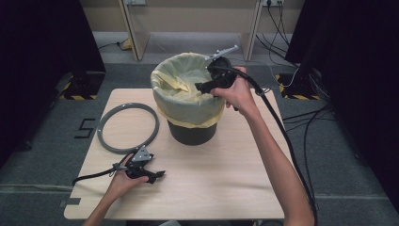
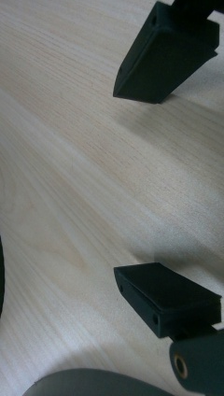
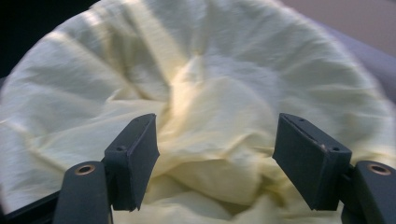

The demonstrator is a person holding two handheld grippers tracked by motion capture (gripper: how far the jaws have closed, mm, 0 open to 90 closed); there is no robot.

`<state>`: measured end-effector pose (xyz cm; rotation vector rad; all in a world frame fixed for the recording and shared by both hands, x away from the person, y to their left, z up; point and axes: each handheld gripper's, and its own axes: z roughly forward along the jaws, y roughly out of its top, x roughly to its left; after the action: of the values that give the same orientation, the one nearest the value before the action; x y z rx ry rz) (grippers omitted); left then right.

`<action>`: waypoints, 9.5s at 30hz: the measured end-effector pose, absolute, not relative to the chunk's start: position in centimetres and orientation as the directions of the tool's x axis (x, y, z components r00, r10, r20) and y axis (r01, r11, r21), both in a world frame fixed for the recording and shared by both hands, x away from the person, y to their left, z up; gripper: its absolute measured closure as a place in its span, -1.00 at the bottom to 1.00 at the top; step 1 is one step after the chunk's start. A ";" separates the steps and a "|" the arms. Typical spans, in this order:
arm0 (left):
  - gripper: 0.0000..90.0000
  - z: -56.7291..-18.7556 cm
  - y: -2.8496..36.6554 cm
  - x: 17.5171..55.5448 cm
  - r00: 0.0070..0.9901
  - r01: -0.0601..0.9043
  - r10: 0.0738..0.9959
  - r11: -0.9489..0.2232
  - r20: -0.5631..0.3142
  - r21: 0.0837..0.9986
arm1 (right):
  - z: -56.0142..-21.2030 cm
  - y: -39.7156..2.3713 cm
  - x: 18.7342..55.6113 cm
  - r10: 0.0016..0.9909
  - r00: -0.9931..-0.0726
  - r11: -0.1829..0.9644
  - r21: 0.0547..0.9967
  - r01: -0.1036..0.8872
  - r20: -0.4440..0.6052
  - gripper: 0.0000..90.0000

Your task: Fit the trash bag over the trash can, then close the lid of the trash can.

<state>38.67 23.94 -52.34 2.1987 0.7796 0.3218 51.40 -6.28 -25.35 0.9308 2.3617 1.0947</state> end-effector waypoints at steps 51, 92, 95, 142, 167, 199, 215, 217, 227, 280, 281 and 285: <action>-0.74 -52.4 23.9 38.7 0.779 0.429 0.627 -0.513 -0.016 0.743 | -35.6 -20.0 45.6 0.849 -0.528 0.263 0.846 0.463 0.026 -0.36; -0.76 -52.4 23.9 38.8 0.781 0.430 0.624 -0.518 -0.017 0.739 | -49.5 -20.5 39.6 0.877 -0.480 0.302 0.774 0.557 0.003 -0.62; -0.76 -52.4 23.9 38.8 0.782 0.430 0.624 -0.519 -0.016 0.739 | -50.0 -20.5 39.1 0.879 -0.477 0.307 0.762 0.570 0.003 -0.62; -0.66 -49.9 26.1 39.7 0.766 0.383 0.639 -0.532 0.062 0.756 | -51.7 -20.3 36.5 0.888 -0.460 0.324 0.720 0.614 -0.008 -0.68; 0.09 -50.6 30.1 45.9 0.724 0.537 0.690 -0.544 -0.021 0.645 | -51.7 -20.4 36.5 0.885 -0.465 0.329 0.720 0.611 -0.009 -0.69; 0.75 -43.9 31.7 48.1 0.728 0.518 0.685 -0.506 -0.044 0.690 | -51.7 -20.4 36.6 0.881 -0.474 0.334 0.720 0.608 -0.008 -0.69; 0.75 -37.0 32.2 48.9 0.727 0.456 0.686 -0.515 0.030 0.726 | -51.7 -20.4 36.6 0.881 -0.473 0.333 0.721 0.608 -0.008 -0.69; 0.75 -35.7 32.0 48.9 0.724 0.444 0.688 -0.516 0.046 0.733 | -51.7 -20.4 36.6 0.881 -0.473 0.333 0.721 0.608 -0.008 -0.69; 0.75 -28.6 31.5 49.1 0.716 0.362 0.688 -0.507 0.115 0.782 | -51.7 -20.5 36.6 0.881 -0.473 0.333 0.721 0.607 -0.009 -0.69; 0.73 -23.0 9.7 47.5 0.941 0.116 0.307 -0.694 0.145 0.710 | -51.7 -20.5 36.7 0.880 -0.474 0.331 0.721 0.608 -0.004 -0.69; 0.73 -23.1 9.5 47.4 0.942 0.117 0.304 -0.695 0.143 0.709 | -51.7 -20.5 36.7 0.880 -0.474 0.332 0.722 0.608 -0.005 -0.69; 0.72 -23.6 9.2 47.6 0.939 0.123 0.311 -0.705 0.148 0.698 | -51.7 -20.5 36.7 0.881 -0.473 0.330 0.721 0.610 -0.003 -0.69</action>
<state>47.65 9.16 -23.57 2.3514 0.3056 0.3306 36.73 -20.51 -51.67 1.3176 2.2056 0.9367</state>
